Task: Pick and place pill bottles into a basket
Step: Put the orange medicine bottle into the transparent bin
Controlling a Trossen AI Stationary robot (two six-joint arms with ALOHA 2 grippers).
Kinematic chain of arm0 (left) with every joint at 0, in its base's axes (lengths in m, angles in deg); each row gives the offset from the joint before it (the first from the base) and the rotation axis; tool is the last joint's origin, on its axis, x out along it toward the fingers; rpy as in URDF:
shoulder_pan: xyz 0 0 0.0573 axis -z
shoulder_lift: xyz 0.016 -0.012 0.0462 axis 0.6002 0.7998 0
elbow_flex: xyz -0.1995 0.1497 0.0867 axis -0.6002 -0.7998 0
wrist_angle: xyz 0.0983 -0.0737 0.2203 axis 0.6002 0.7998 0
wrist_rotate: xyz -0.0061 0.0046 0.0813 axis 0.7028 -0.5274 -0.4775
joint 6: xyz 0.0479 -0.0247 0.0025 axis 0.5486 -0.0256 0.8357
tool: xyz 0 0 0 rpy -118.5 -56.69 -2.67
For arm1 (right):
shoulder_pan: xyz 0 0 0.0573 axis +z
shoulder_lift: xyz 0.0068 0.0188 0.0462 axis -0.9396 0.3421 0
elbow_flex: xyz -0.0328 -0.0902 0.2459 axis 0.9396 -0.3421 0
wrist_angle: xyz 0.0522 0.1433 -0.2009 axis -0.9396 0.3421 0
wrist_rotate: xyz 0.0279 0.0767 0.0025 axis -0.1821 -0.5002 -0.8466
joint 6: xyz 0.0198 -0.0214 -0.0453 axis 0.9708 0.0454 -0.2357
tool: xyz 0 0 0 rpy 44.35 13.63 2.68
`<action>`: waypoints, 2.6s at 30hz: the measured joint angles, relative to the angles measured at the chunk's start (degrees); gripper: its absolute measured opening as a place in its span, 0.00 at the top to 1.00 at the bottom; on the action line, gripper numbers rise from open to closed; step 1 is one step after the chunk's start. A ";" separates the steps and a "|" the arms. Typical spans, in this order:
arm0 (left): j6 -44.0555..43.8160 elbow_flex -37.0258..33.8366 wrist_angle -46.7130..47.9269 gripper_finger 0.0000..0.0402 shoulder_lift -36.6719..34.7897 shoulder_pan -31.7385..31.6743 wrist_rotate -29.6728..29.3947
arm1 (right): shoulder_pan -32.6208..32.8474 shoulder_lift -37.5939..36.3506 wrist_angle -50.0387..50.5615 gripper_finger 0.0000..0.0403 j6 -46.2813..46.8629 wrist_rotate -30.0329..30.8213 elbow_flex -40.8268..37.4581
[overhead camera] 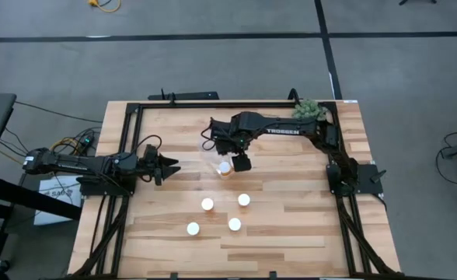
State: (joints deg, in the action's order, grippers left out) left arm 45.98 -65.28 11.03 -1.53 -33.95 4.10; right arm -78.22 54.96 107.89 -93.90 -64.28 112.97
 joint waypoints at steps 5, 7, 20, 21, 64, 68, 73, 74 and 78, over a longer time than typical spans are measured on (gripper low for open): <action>0.00 0.00 0.00 0.39 0.00 0.01 -0.15 | 1.06 -0.04 8.58 0.41 5.61 -0.02 7.35; 0.00 0.01 0.00 0.39 0.00 0.01 -0.24 | 1.75 -0.04 11.96 0.42 6.68 0.04 9.67; 0.00 0.02 -0.09 0.39 0.00 0.00 -0.31 | 9.22 -4.39 15.84 0.50 9.42 -5.56 9.55; 0.00 0.02 -0.09 0.39 0.00 0.01 -0.29 | 9.87 -4.41 15.92 0.51 10.08 -5.57 9.55; -0.92 0.04 -0.15 0.39 -0.02 0.00 -0.72 | 14.90 -32.18 -29.15 0.63 20.34 -2.58 -46.08; -1.01 0.04 -0.15 0.39 0.00 0.01 -0.72 | 14.10 -31.28 -28.70 0.55 18.71 -4.36 -46.08; -1.22 0.04 -0.12 0.39 -0.02 0.00 -0.72 | 12.92 -31.34 -28.51 0.42 20.46 -5.38 -46.05; -1.22 0.04 -0.09 0.39 -0.02 -0.01 -0.72 | 12.90 -31.34 -28.62 0.39 21.12 -5.40 -46.05; -1.18 0.04 -0.09 0.39 -0.02 0.00 -0.72 | 13.67 -31.34 -29.20 0.33 22.25 -5.36 -46.05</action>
State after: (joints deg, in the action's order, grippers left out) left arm 44.79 -65.24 10.95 -1.56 -33.95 3.38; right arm -64.55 23.62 78.70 -71.65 -69.64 66.92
